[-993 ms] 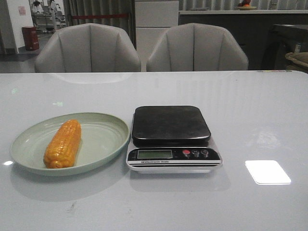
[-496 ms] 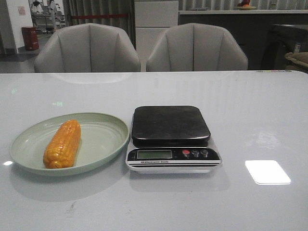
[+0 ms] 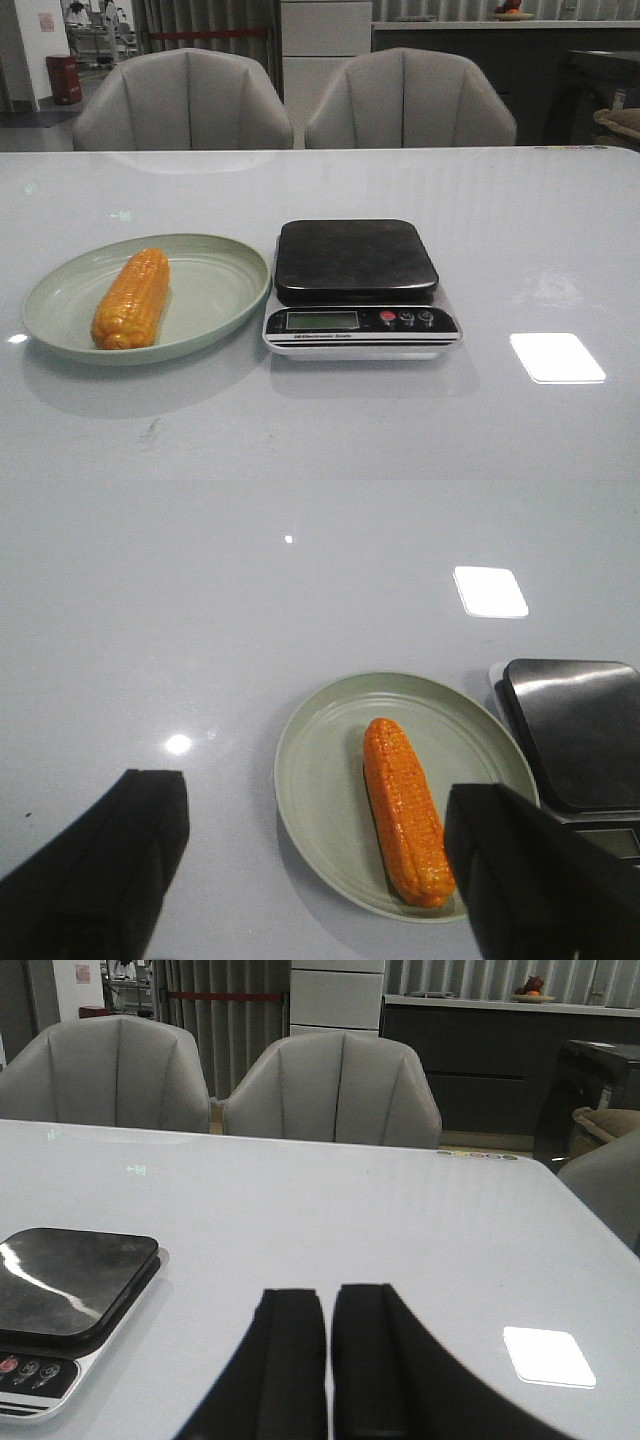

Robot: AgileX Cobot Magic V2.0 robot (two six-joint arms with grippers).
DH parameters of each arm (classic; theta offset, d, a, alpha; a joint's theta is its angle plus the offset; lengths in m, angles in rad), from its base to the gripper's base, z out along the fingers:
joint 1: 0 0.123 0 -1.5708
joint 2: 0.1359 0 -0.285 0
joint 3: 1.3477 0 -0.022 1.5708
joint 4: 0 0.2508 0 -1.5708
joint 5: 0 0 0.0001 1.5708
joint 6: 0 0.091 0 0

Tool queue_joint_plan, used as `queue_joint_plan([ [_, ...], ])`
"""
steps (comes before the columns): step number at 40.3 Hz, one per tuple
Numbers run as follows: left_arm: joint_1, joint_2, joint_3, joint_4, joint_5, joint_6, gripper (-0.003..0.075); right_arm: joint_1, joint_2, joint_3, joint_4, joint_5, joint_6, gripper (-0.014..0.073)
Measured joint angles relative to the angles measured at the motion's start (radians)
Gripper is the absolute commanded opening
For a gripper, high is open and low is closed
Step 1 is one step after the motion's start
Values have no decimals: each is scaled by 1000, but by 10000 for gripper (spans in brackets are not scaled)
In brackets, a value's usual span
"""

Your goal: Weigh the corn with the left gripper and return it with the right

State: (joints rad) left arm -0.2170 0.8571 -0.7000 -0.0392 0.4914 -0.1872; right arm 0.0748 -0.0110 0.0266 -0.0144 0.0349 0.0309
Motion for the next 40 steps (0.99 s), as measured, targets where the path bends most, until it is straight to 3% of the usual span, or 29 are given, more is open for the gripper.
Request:
queue_joint_plan([
  [20,-185,502,-211,-4,33,-22,587,0,0,0,0,0,0,199],
  [40,-201,786,-315,-33,76,-50,586,0,0,0,0,0,0,199],
])
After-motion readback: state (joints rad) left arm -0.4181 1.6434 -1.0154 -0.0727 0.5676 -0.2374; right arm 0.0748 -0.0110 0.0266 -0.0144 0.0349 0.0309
